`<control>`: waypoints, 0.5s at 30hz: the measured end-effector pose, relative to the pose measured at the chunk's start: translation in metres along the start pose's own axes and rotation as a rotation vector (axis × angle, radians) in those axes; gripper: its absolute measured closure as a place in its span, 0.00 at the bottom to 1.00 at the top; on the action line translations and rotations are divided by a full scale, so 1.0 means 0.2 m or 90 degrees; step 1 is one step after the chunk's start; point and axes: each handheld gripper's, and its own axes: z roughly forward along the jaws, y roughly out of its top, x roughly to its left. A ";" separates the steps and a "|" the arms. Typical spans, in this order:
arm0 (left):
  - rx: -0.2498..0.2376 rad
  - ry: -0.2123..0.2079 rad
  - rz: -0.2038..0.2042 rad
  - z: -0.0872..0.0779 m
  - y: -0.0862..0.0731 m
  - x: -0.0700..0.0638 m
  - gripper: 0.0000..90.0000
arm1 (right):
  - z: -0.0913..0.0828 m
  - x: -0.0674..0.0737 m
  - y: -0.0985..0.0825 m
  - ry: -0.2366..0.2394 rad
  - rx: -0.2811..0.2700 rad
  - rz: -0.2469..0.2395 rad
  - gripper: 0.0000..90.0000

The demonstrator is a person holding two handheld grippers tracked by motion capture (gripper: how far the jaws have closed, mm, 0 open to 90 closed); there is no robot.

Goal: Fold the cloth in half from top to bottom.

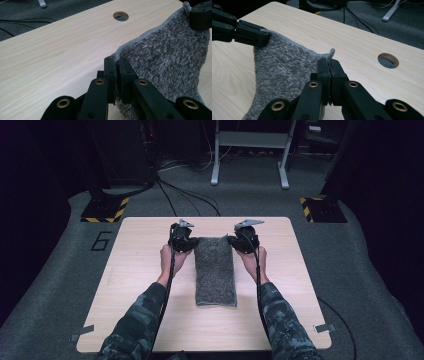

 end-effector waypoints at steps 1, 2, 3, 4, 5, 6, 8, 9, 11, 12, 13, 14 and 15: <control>0.003 -0.005 0.004 -0.01 0.00 0.00 0.96 | 0.00 0.00 0.00 0.001 0.001 0.002 0.98; -0.006 -0.005 0.000 -0.01 0.00 -0.01 0.96 | -0.01 0.00 0.00 0.003 -0.002 -0.006 0.98; -0.002 -0.008 0.004 -0.03 0.00 -0.01 0.96 | -0.02 0.00 -0.01 0.004 -0.001 -0.002 0.98; -0.010 -0.009 -0.001 -0.03 0.00 -0.02 0.96 | -0.02 0.00 -0.01 0.005 -0.002 -0.002 0.98; -0.012 -0.010 0.001 -0.04 0.00 -0.02 0.96 | -0.03 0.01 -0.01 0.006 -0.003 -0.003 0.98; -0.009 -0.014 0.004 -0.06 0.00 -0.03 0.96 | -0.04 0.01 -0.02 0.008 -0.004 -0.002 0.98; -0.015 -0.020 0.005 -0.08 -0.01 -0.04 0.96 | -0.06 0.02 -0.03 0.010 -0.004 -0.007 0.98; -0.019 -0.022 0.005 -0.09 -0.01 -0.06 0.96 | -0.07 0.03 -0.04 0.012 -0.004 -0.008 0.98; -0.017 -0.029 0.015 -0.11 -0.03 -0.08 0.96 | -0.09 0.04 -0.06 0.016 -0.004 -0.012 0.98; -0.017 -0.029 0.015 -0.11 -0.03 -0.08 0.96 | -0.10 0.05 -0.07 0.018 -0.004 -0.015 0.98; -0.015 -0.034 0.019 -0.12 -0.06 -0.09 0.96 | -0.11 0.06 -0.08 0.019 -0.004 -0.016 0.98; -0.018 -0.038 0.015 -0.12 -0.07 -0.10 0.96 | -0.12 0.06 -0.10 0.020 -0.005 -0.022 0.98; -0.018 -0.040 0.015 -0.13 -0.09 -0.10 0.96 | -0.13 0.07 -0.11 0.020 -0.003 -0.020 0.98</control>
